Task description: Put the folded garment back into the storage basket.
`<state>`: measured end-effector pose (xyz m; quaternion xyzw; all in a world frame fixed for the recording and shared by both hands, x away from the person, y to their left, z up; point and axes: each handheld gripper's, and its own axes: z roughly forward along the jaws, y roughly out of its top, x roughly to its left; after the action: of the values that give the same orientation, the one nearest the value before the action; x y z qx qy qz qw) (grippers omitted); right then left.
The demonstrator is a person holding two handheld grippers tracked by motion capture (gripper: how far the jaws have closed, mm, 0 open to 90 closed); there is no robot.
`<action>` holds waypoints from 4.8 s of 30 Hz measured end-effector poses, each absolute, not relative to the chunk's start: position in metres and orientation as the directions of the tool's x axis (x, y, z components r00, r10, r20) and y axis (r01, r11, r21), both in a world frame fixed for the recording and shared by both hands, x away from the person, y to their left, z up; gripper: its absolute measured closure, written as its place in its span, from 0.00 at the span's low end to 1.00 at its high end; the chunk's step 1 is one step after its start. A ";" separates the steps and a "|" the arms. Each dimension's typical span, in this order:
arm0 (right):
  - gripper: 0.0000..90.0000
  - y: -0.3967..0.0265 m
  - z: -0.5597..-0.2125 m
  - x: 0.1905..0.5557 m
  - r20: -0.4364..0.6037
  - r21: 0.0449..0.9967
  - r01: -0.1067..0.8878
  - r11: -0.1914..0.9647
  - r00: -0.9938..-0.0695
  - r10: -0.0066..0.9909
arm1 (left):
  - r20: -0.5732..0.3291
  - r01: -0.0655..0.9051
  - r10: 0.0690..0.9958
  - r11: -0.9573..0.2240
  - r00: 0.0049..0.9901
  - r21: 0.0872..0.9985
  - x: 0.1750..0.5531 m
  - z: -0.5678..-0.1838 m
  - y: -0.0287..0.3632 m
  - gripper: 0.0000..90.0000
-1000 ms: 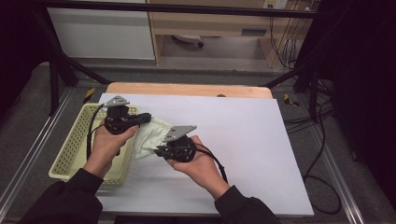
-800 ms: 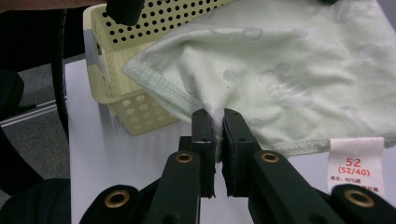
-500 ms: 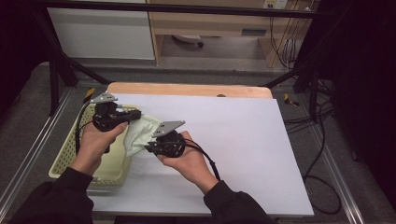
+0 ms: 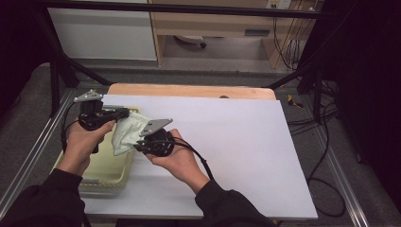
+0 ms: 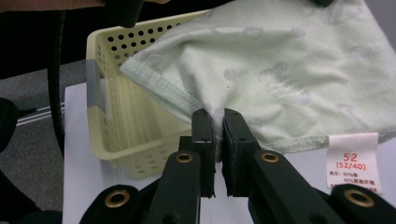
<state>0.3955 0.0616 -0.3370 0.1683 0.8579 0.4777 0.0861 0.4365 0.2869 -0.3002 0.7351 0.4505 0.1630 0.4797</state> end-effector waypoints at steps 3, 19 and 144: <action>0.94 0.066 -0.335 0.396 0.009 0.853 0.199 0.482 -0.930 0.368 | -0.191 0.510 0.825 -0.133 0.532 0.850 0.439 -0.299 0.292 0.94; 0.94 0.083 -0.337 0.406 0.005 0.864 0.188 0.467 -0.931 0.366 | -0.177 0.518 0.849 -0.128 0.499 0.846 0.448 -0.298 0.305 0.94; 0.94 0.155 -0.375 0.413 0.018 0.811 0.191 0.553 -0.953 0.303 | -0.137 0.632 0.903 -0.171 0.408 0.756 0.455 -0.342 0.352 0.94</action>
<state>0.4131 0.1553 -0.3752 0.1406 0.8791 0.4511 0.0620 0.4553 0.3518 -0.3418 0.7448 0.5150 0.1751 0.3865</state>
